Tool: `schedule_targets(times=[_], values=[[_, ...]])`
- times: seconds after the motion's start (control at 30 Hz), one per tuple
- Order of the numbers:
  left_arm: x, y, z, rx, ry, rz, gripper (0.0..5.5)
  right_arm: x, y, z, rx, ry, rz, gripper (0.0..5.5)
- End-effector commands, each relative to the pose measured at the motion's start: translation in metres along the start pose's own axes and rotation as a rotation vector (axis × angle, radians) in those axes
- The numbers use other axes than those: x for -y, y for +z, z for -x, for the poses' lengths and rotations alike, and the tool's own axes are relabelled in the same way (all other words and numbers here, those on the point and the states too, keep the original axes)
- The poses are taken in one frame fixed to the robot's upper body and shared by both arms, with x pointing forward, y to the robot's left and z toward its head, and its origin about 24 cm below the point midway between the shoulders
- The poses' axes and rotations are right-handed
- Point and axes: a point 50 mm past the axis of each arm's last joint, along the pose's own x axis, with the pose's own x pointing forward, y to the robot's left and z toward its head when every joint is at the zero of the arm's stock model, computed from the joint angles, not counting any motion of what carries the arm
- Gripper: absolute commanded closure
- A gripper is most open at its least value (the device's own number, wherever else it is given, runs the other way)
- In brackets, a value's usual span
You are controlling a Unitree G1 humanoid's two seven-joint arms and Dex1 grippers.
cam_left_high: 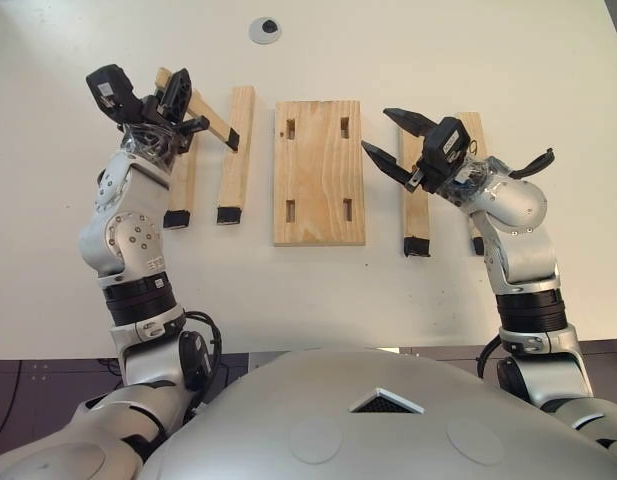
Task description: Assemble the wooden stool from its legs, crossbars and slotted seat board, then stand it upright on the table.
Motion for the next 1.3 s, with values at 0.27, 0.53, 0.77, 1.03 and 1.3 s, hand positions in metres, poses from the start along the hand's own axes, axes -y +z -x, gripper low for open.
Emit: schedule_targets(times=[0.27,0.53,0.77,1.03,1.3], values=[[-0.016,-0.022,0.005,-0.055,0.085,-0.098,5.11,-0.002,-0.002,0.001,-0.019,0.014,0.036,2.94],[0.002,-0.052,0.012,-0.091,0.006,-0.372,5.11,-0.003,-0.003,0.000,-0.024,0.021,0.046,2.94],[-0.009,-0.083,0.022,-0.233,-0.028,-0.431,5.11,-0.005,-0.004,0.000,-0.028,0.021,0.045,2.94],[-0.029,-0.107,0.030,-0.348,-0.029,-0.408,5.11,-0.005,-0.005,0.000,-0.029,0.007,0.050,2.94],[-0.001,-0.033,0.025,-0.144,-0.130,-0.495,4.27,-0.007,-0.008,0.004,-0.034,-0.025,0.054,2.94]])
